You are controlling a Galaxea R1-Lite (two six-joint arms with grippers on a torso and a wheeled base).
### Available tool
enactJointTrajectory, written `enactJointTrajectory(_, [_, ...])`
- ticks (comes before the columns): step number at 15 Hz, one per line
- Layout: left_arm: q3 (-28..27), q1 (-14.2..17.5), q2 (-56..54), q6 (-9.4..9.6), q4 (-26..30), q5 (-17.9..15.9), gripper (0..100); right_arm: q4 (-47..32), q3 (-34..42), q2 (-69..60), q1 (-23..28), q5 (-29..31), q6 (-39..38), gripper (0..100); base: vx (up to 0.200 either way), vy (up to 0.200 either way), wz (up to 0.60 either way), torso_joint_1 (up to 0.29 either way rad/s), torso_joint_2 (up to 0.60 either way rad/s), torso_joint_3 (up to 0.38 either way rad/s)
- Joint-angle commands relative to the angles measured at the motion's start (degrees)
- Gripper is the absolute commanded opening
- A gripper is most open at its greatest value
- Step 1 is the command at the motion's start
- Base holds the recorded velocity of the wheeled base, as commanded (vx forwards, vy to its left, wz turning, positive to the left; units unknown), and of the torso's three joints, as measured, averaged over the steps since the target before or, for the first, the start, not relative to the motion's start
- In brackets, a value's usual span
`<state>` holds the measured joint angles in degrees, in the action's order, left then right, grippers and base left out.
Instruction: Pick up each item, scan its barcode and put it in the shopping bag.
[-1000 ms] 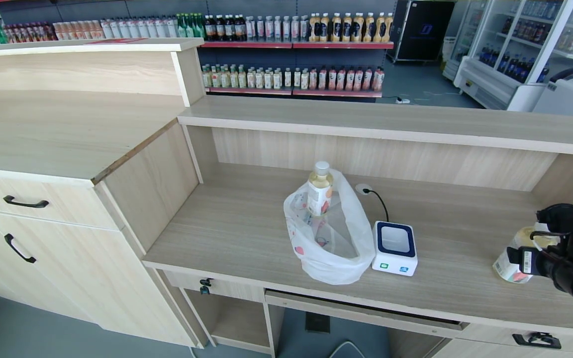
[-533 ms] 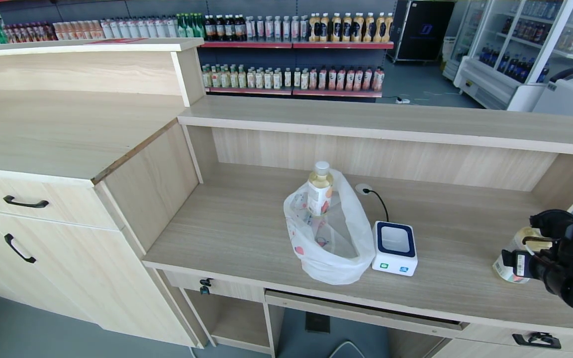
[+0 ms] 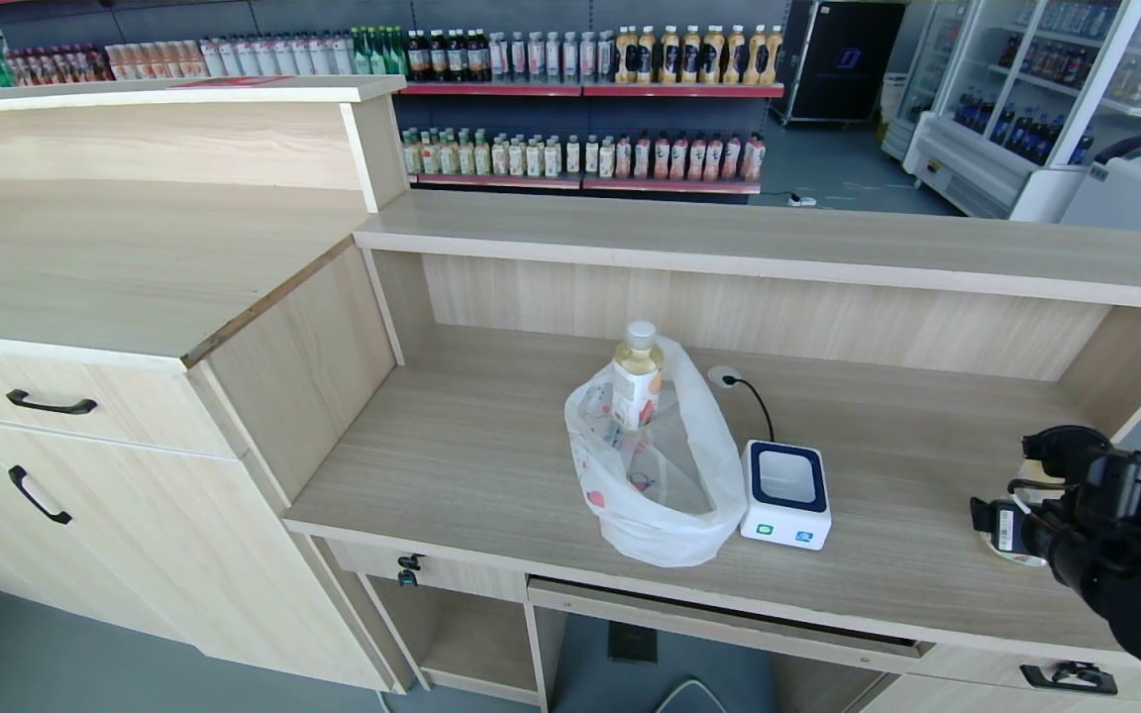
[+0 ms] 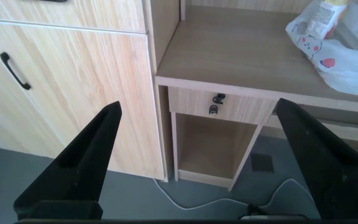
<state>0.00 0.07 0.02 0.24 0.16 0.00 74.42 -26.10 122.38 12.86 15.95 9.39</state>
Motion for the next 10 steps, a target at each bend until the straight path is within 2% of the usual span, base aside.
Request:
enactJointTrajectory(1, [0.0, 0.0, 0.0, 0.02, 0.0, 0.0, 100, 0.6, -0.1, 1.5, -0.7, 0.0, 0.0, 100, 0.000, 0.000, 0.00, 0.000, 0.00, 0.000])
enactJointTrajectory(5, [0.0, 0.0, 0.0, 0.02, 0.0, 0.0, 100, 1.7, -0.2, 1.8, -1.1, 0.6, 0.1, 100, 0.000, 0.000, 0.00, 0.000, 0.00, 0.000])
enactJointTrajectory(10, [0.0, 0.0, 0.0, 0.02, 0.0, 0.0, 100, 1.7, -0.2, 1.1, -1.2, 4.4, -1.2, 100, 0.000, 0.000, 0.00, 0.000, 0.00, 0.000])
